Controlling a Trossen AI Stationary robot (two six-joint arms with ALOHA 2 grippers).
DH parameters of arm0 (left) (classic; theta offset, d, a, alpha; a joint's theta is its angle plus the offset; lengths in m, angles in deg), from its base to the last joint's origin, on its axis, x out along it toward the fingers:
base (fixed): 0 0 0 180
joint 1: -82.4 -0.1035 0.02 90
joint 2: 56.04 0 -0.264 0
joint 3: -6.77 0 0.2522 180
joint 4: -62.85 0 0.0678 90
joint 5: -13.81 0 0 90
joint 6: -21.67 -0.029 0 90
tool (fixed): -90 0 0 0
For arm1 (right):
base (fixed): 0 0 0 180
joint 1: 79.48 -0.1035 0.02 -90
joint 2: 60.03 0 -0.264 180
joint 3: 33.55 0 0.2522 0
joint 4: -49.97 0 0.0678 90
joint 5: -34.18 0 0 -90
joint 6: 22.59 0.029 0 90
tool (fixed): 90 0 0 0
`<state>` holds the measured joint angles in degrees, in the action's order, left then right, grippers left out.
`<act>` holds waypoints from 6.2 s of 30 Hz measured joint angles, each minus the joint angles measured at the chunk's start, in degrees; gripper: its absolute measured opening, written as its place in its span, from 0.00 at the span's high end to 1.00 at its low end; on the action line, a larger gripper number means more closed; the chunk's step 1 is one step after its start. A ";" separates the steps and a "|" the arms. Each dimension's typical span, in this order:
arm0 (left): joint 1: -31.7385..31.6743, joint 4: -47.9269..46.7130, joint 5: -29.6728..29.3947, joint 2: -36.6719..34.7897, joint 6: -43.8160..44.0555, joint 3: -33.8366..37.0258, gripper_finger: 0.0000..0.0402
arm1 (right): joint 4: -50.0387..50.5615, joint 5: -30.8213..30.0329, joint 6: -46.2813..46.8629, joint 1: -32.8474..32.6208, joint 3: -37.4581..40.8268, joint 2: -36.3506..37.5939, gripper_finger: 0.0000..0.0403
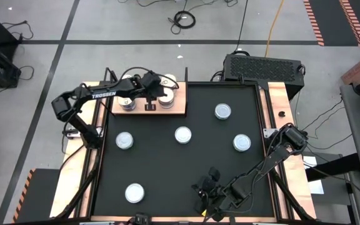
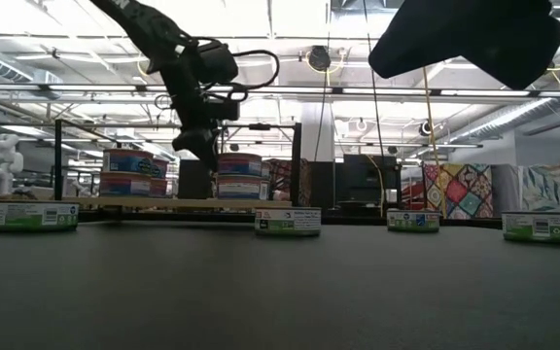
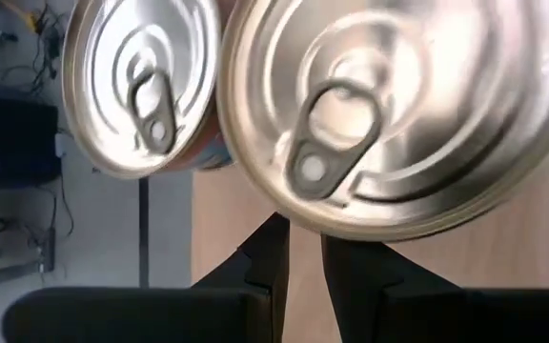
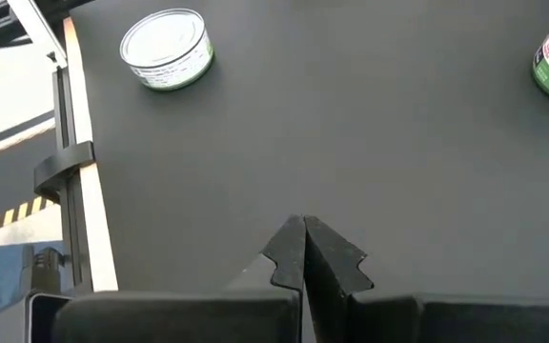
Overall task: Stack canned seafood by type on shelf
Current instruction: Stack the blue tuna can on top of the blue tuna can on the shelf, then put the green tuna can on the shelf
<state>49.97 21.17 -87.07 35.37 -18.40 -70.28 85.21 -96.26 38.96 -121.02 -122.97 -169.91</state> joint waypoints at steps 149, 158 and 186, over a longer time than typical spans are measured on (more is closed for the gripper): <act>35.33 0.11 -22.32 -10.48 20.94 16.79 1.00 | 3.55 2.97 -2.45 5.27 -0.02 3.85 1.00; 28.39 -1.13 -22.34 -10.48 21.37 16.79 1.00 | 3.60 2.97 -2.43 5.15 -0.02 3.85 1.00; -0.36 13.66 -7.37 -9.33 2.96 16.70 1.00 | 3.67 2.97 -4.67 5.07 -0.02 3.85 1.00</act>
<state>49.61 34.83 -94.44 26.04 -15.44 -53.58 88.88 -93.29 34.30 -115.95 -122.99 -166.07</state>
